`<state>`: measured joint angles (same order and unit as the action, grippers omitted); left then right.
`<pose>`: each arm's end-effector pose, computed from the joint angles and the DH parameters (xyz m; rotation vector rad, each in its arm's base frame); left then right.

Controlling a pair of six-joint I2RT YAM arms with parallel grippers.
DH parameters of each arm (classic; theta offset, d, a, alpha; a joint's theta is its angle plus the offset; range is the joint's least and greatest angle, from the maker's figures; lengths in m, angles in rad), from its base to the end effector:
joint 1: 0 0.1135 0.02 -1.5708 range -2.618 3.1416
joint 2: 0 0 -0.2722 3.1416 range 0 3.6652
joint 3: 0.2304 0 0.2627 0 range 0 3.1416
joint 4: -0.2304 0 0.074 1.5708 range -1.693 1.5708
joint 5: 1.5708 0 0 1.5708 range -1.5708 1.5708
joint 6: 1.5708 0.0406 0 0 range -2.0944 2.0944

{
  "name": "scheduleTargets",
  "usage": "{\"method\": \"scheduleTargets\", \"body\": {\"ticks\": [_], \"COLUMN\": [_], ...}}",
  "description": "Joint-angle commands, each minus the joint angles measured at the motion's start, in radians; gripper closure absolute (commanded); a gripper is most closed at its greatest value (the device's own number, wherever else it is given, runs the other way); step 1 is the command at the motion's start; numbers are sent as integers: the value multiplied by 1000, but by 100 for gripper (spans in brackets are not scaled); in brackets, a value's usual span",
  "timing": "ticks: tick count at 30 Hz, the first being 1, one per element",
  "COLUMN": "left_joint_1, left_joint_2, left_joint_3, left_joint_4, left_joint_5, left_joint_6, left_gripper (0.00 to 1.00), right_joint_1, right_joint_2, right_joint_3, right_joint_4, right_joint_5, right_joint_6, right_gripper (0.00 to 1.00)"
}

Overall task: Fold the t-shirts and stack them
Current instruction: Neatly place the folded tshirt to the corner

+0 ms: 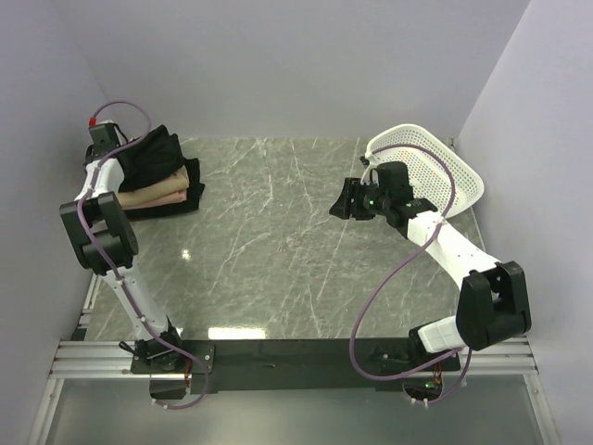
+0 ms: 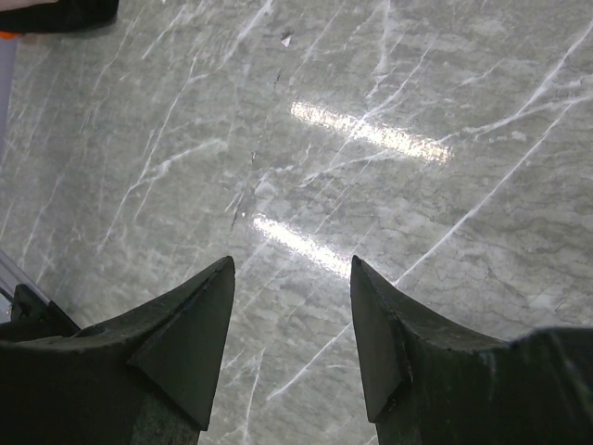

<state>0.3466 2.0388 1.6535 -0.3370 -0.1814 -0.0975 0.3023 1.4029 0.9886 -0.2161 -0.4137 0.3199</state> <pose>0.4563 0.1726 0.2406 -0.5986 2.2225 0.3366 0.3031 0.1116 0.2683 -0.2194 2.2447 0.7969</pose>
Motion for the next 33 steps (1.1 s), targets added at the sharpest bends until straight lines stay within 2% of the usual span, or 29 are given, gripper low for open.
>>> {"method": "scheduleTargets", "body": {"ticks": [1,2,5,6,8,10,11,19,25,29,33], "left_joint_1": [-20,-26,-29,-34,-37,-44,-46,-83,-130,-185,-322], "left_joint_2": [55,58,22,11,-15,-35,-57,-176,-367,-504,-649], "left_joint_3": [9,35,57,60,78,77,72,68,16,-10,-118], "left_joint_4": [-83,-97,-109,-114,-132,-137,-140,-178,-200,-247,-229], "left_joint_5": [-32,-49,-47,-53,-66,-92,-90,-174,-250,-303,-343], "left_joint_6": [13,2,-19,-27,-42,-54,-65,-97,-133,-194,-251], "left_gripper": [100,100,82,57,43,13,1,1,1,1,1], "right_joint_1": [-8,-8,-8,-8,-8,-8,-8,-8,-8,-8,-8], "right_joint_2": [-41,-47,-50,-50,-50,-51,-54,-68,-73,-82,-97], "right_joint_3": [-11,-14,-16,-13,-11,-11,-11,-10,-11,-18,-21], "right_joint_4": [35,35,34,34,31,29,26,26,27,29,20], "right_joint_5": [-10,-10,-11,-11,-10,-10,-10,-19,-17,-7,22], "right_joint_6": [-16,-15,-15,-15,-13,-15,-15,-13,-12,-8,-7], "right_gripper": [40,40,40,40,40,40,40,39,39,39,39]}}
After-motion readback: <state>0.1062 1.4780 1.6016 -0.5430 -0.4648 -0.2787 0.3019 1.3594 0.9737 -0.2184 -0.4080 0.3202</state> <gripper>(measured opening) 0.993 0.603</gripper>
